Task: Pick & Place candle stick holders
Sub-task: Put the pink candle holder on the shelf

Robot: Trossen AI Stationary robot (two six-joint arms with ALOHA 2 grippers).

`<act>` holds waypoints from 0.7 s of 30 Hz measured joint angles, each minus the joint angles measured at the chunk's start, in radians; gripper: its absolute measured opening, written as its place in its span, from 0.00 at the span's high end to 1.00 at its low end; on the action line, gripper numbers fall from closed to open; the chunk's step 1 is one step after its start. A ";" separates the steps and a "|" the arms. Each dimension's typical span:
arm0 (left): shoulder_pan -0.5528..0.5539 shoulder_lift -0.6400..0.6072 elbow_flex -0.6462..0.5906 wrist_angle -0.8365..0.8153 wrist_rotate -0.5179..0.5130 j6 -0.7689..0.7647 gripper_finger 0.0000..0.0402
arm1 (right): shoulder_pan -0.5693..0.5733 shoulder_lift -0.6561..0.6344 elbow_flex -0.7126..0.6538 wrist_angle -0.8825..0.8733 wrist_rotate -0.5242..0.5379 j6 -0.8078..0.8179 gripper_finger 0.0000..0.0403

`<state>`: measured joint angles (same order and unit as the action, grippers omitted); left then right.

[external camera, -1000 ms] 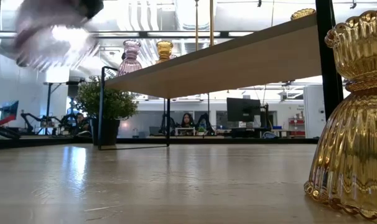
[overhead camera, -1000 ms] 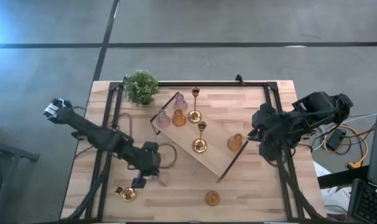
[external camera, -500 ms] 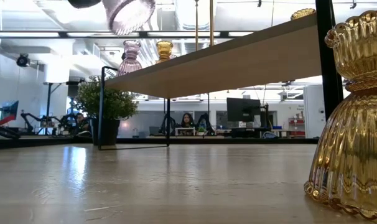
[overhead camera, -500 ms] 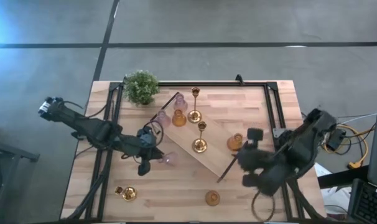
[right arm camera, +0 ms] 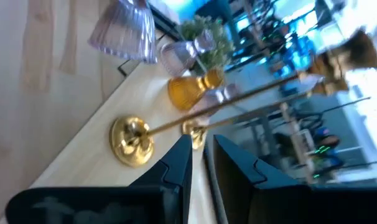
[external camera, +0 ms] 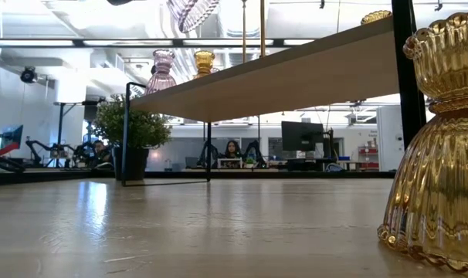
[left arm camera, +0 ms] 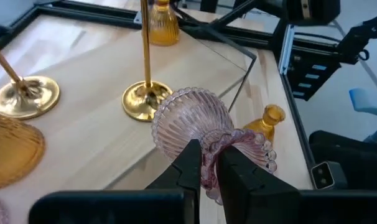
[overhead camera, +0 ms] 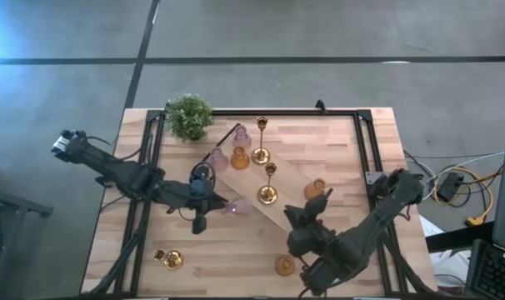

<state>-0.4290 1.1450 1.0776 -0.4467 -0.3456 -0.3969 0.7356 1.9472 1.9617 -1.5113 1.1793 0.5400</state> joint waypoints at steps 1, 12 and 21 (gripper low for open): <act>0.000 0.000 -0.005 0.006 -0.006 0.009 0.92 | 0.000 0.015 0.013 0.004 0.012 -0.019 0.85; 0.000 0.000 -0.085 0.286 -0.047 0.120 0.92 | -0.017 0.192 0.268 0.030 0.051 -0.251 0.85; -0.017 0.000 -0.137 0.448 -0.052 0.175 0.92 | -0.060 0.268 0.386 0.164 0.090 -0.435 0.76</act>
<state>-0.4456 1.1454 0.9410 0.0009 -0.3972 -0.2220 0.6751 2.2154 2.3482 -1.3477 1.2690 0.1053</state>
